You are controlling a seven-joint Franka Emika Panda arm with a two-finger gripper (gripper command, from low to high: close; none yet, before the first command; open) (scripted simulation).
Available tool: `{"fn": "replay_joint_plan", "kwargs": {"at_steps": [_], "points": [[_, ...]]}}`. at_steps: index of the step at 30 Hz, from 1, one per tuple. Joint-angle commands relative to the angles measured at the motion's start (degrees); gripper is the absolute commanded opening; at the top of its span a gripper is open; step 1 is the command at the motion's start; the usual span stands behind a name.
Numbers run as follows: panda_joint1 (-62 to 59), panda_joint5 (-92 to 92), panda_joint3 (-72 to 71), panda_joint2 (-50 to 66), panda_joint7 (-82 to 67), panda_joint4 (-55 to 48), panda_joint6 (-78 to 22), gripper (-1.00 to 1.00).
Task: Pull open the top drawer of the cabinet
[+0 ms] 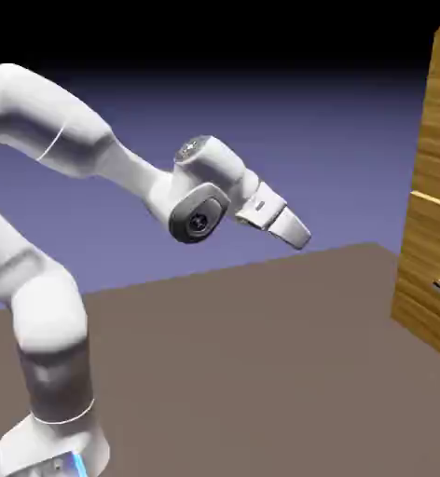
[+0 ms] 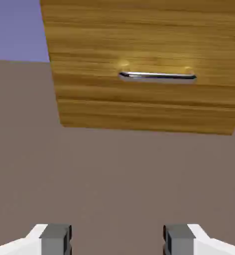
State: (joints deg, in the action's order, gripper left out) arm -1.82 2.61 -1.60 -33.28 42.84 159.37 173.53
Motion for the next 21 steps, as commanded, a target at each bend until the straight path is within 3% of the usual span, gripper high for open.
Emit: {"fn": "replay_joint_plan", "kwargs": {"at_steps": [1, 21], "points": [[-2.08, 2.17, -1.32, -0.52, 0.32, -1.35, -0.39, 0.0], [-43.61, 45.48, -27.78, -10.82, 6.7, -28.37, -8.27, 0.0]]}}
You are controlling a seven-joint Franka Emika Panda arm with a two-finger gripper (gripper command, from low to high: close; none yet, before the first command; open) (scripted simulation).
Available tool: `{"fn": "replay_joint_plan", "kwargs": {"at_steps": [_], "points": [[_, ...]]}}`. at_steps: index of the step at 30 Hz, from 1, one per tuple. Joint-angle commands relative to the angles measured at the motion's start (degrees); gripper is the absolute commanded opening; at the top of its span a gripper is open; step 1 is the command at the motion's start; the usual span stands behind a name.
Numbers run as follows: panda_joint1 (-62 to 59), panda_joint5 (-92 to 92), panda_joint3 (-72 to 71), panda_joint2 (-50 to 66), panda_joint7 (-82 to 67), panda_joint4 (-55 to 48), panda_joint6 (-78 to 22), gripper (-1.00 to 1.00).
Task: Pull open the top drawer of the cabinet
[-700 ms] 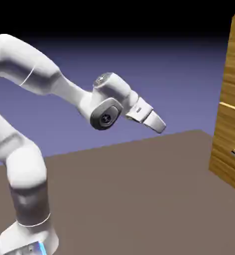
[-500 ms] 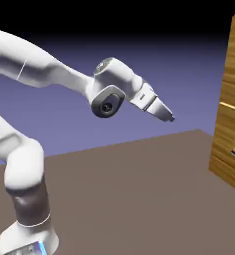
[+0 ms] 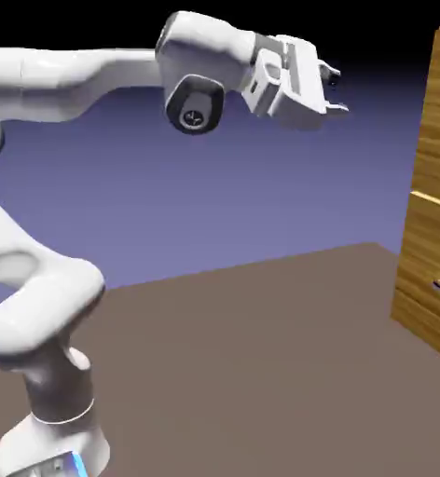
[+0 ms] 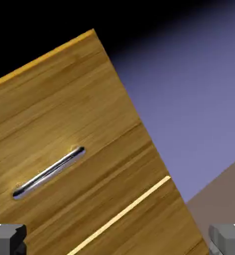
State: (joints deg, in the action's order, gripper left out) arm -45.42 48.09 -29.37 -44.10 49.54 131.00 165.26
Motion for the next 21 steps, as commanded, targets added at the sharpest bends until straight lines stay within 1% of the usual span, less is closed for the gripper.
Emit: {"fn": "replay_joint_plan", "kwargs": {"at_steps": [1, 21], "points": [[-2.08, 2.17, -1.32, -0.52, 0.32, -1.35, -0.39, 0.0], [-43.61, 45.48, -27.78, -10.82, 6.7, -28.37, -8.27, 0.0]]}}
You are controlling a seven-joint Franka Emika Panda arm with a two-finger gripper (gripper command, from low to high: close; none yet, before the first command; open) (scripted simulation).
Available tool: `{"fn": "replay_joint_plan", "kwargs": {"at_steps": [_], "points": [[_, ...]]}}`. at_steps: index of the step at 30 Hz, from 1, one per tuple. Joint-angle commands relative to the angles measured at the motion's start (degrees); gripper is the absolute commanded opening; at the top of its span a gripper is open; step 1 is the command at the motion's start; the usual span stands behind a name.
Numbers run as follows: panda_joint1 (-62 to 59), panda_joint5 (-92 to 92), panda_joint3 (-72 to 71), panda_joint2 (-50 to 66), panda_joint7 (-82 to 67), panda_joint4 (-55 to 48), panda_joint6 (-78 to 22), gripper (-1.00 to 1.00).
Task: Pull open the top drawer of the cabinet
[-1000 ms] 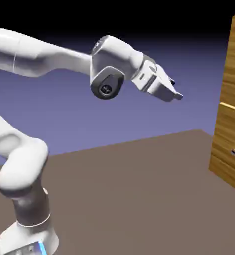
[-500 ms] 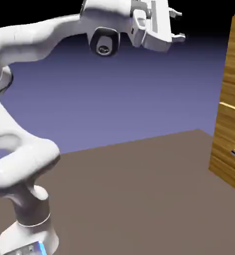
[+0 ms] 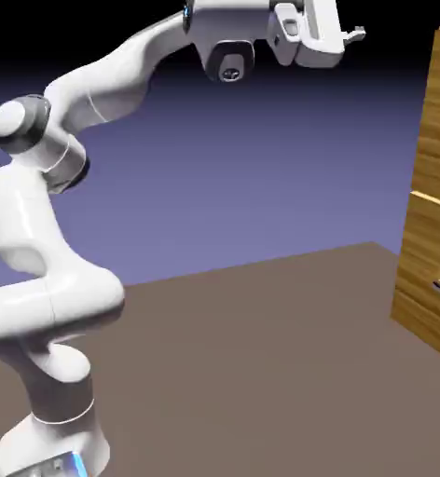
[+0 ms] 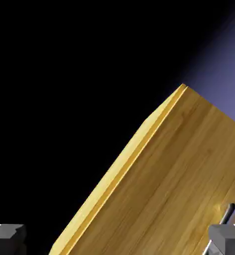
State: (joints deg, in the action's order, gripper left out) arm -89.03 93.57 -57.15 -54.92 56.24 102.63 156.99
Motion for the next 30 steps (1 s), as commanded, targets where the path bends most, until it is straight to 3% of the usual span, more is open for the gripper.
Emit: {"fn": "replay_joint_plan", "kwargs": {"at_steps": [1, 22, 30], "points": [[-2.08, 2.17, -1.32, -0.52, 0.32, -1.35, -0.39, 0.0], [-45.69, 47.65, -29.1, -11.33, 7.02, -29.72, -8.66, 0.0], [-55.21, 47.04, -29.61, -15.08, 14.98, -42.99, -5.66, 0.0]]}}
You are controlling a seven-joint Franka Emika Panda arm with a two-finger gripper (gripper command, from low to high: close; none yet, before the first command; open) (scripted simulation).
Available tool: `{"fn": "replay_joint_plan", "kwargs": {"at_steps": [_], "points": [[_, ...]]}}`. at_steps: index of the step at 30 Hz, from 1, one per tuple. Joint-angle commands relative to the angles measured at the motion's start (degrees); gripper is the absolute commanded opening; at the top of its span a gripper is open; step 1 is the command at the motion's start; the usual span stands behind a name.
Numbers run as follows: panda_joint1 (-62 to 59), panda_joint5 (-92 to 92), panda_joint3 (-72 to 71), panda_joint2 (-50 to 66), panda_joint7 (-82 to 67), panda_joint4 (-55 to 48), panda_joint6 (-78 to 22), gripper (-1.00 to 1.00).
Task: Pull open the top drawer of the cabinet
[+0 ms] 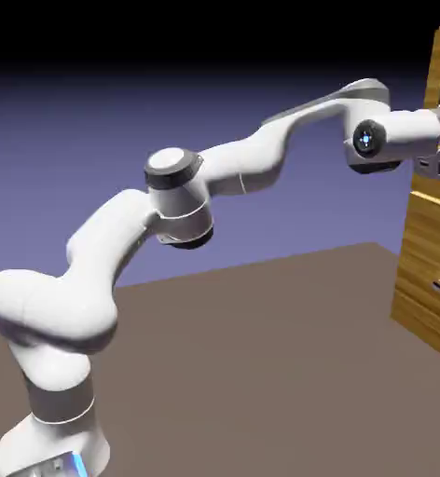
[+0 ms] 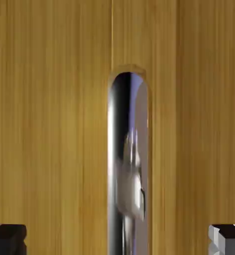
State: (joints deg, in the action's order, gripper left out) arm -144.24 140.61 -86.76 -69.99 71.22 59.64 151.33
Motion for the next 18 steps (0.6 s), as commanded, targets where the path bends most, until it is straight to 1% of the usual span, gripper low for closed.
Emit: {"fn": "replay_joint_plan", "kwargs": {"at_steps": [1, 5, 6, 7, 18], "points": [[-1.38, -0.32, 0.05, -0.57, 1.3, -2.08, 0.54, 0.0], [-6.79, -1.57, 0.23, -2.81, 6.37, -10.22, 2.66, 0.0], [-6.79, -1.57, 0.23, -2.82, 6.37, -10.22, 2.66, -1.0], [-6.79, -1.57, 0.23, -2.82, 6.37, -10.22, 2.66, -1.0], [7.99, 3.16, 2.24, 0.93, -5.45, 12.61, -4.46, -1.0]]}}
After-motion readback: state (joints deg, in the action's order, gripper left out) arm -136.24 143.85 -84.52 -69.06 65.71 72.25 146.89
